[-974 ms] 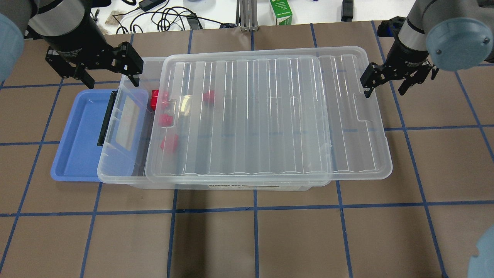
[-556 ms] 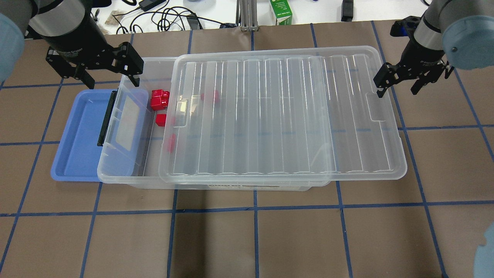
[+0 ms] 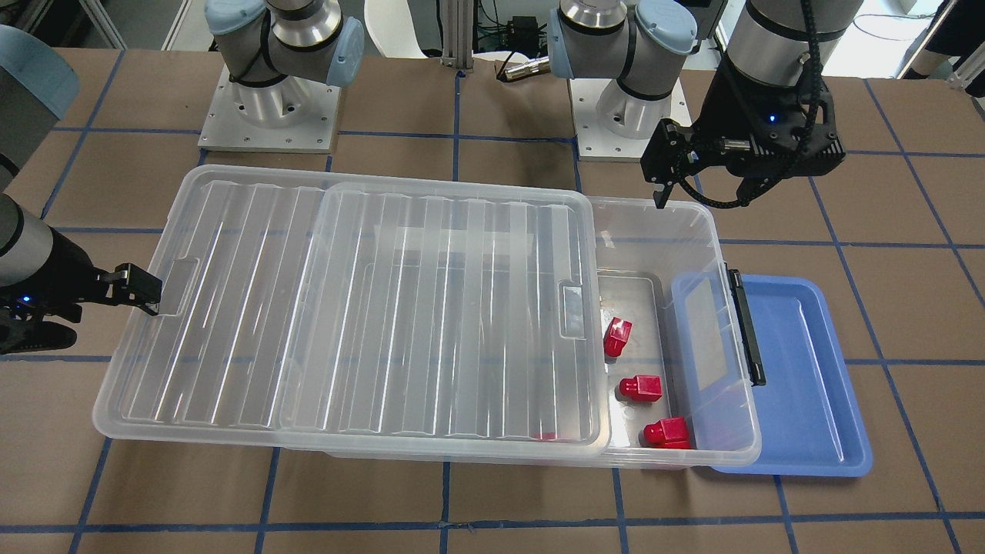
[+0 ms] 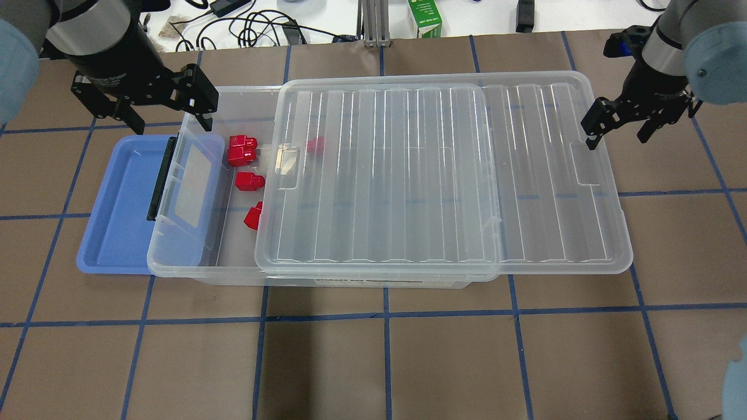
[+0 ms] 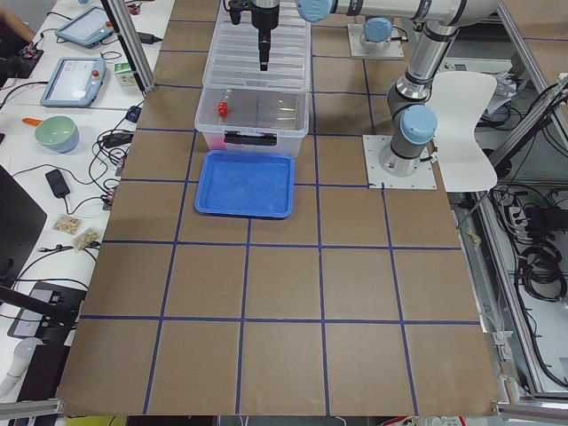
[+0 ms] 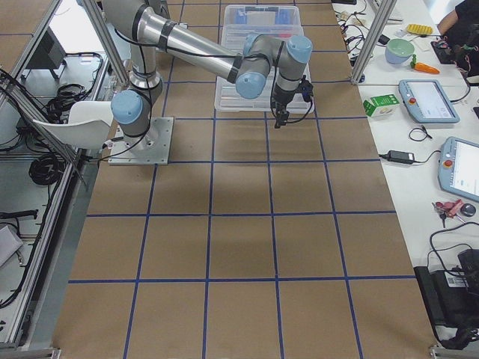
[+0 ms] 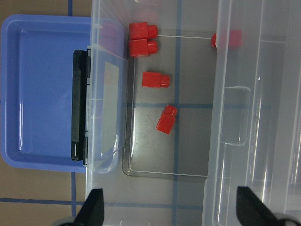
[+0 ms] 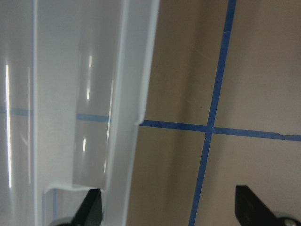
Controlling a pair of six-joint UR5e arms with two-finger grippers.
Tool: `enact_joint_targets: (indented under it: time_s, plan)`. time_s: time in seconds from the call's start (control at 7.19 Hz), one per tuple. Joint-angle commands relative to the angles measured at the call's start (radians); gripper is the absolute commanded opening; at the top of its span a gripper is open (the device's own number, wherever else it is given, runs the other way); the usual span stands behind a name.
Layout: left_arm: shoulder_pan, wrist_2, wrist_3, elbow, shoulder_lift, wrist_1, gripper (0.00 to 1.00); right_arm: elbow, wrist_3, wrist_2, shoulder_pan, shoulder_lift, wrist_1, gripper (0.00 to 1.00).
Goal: Place red block in blue tray from box
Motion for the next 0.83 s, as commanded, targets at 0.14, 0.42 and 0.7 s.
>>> enact_joint_targets:
  time_s: [0.14,0.42,0.7]
  plan:
    - [0.0,0.0,0.0,0.0,0.0,0.0,1.0,0.0,-0.023,-0.001,-0.015,0.0,0.003,1.0]
    - [-0.003,0.0,0.0,0.0,-0.005,-0.003,1.0,0.0,-0.009,0.01,-0.012,-0.011,0.01,1.0]
    - [-0.003,0.0,0.0,0.0,-0.003,-0.003,1.0,-0.003,0.0,0.019,-0.006,-0.084,0.065,1.0]
